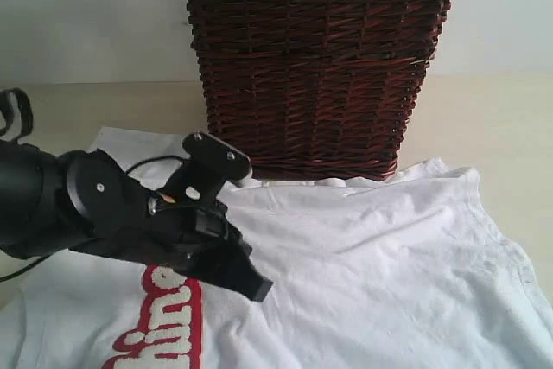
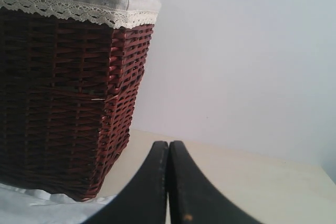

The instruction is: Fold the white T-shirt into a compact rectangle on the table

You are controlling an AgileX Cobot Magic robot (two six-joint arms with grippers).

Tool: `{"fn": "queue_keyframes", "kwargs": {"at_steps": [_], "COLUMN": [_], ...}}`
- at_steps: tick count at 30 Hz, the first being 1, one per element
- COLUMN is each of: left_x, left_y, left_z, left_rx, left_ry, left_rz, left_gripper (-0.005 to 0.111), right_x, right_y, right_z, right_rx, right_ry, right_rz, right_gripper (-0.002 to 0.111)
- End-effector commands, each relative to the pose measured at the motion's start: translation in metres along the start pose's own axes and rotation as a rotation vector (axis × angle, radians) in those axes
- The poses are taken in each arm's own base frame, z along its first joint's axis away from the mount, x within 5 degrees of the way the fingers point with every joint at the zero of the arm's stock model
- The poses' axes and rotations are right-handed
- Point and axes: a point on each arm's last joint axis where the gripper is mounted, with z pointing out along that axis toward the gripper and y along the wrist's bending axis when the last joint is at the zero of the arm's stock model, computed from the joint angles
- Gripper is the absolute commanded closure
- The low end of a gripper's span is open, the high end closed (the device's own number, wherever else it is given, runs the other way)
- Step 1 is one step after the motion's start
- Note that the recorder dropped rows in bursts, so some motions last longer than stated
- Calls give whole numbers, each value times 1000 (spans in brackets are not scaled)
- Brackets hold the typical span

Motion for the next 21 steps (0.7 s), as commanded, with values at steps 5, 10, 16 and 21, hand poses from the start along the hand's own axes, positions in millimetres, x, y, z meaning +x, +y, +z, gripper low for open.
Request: {"fn": "queue_keyframes", "kwargs": {"at_steps": [5,10,16,21], "left_x": [-73,-109,-127,-140], "left_y": [18,-1,-2,0], "left_z": [-25,-17,10,35], "left_rx": [-246,-187,-216,-267], "left_ry": [-424,-489,-524,-578], "left_rz": [-40,35,39,122], "left_gripper": [107,107,107,107], "right_x": [0,0,0,0], "right_y": [0,0,0,0], "right_z": [-1,-1,-1,-1], "right_rx": [6,6,6,6], "right_ry": [-6,-6,-6,-6], "right_rz": [-7,-7,-7,-7], "right_gripper": [108,108,108,108]}}
